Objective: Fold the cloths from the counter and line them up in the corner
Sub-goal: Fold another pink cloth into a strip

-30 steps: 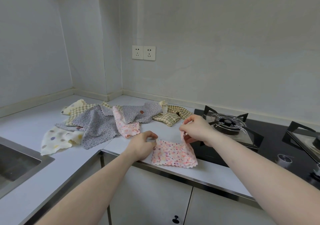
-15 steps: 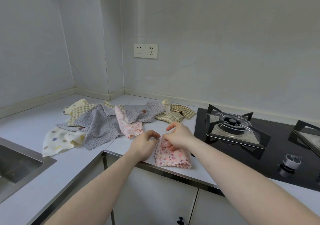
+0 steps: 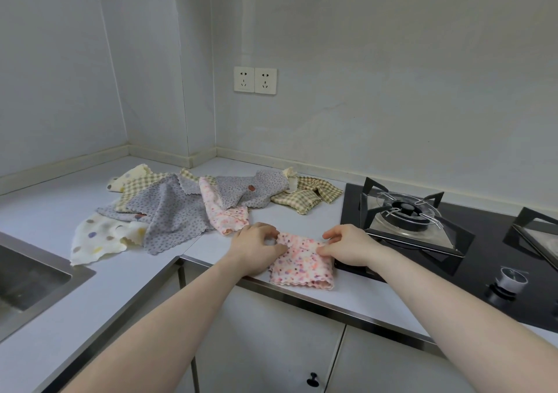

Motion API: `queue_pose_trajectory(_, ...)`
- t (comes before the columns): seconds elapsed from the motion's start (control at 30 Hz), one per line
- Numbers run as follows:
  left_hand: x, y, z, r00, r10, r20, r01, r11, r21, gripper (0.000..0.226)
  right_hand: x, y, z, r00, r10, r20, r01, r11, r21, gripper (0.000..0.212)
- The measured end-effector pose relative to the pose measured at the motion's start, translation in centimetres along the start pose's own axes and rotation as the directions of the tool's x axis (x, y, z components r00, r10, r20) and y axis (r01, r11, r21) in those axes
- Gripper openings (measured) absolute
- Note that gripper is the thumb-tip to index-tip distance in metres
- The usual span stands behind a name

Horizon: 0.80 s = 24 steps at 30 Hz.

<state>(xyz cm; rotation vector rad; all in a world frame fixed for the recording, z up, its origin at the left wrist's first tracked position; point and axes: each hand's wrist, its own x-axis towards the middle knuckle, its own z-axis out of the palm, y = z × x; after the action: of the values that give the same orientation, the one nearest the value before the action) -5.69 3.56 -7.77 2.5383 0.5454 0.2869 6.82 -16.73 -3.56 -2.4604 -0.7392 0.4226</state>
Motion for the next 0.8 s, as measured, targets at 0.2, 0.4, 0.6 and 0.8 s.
queue_pose_trajectory(0.2,-0.4,-0.5,-0.2,0.999,-0.005,-0.043,-0.008,0.959,-0.285,0.014,0.8,-0.9,0.2,0.997,0.030,0.070,-0.030,1.000,-0.009,0.046)
queue_pose_trajectory(0.4,-0.5,-0.9,-0.4,0.994,0.020,-0.108,-0.076,0.837,-0.542,0.019,0.1,-1.2,0.1,0.995,-0.067,-0.073,0.073,0.995,0.074,0.012)
queue_pose_trajectory(0.6,-0.9,-1.2,-1.1,0.985,-0.017,-0.172,-0.095,0.775,-0.624,0.034,-1.3,-1.6,0.9,0.906,-0.265,-0.331,0.292,0.956,0.036,0.014)
queue_pose_trajectory(0.8,-1.3,-1.0,-1.3,0.982,-0.028,-0.185,-0.102,0.749,-0.654,0.016,-1.9,-2.0,1.8,0.875,-0.294,-0.385,0.340,0.939,0.055,0.019)
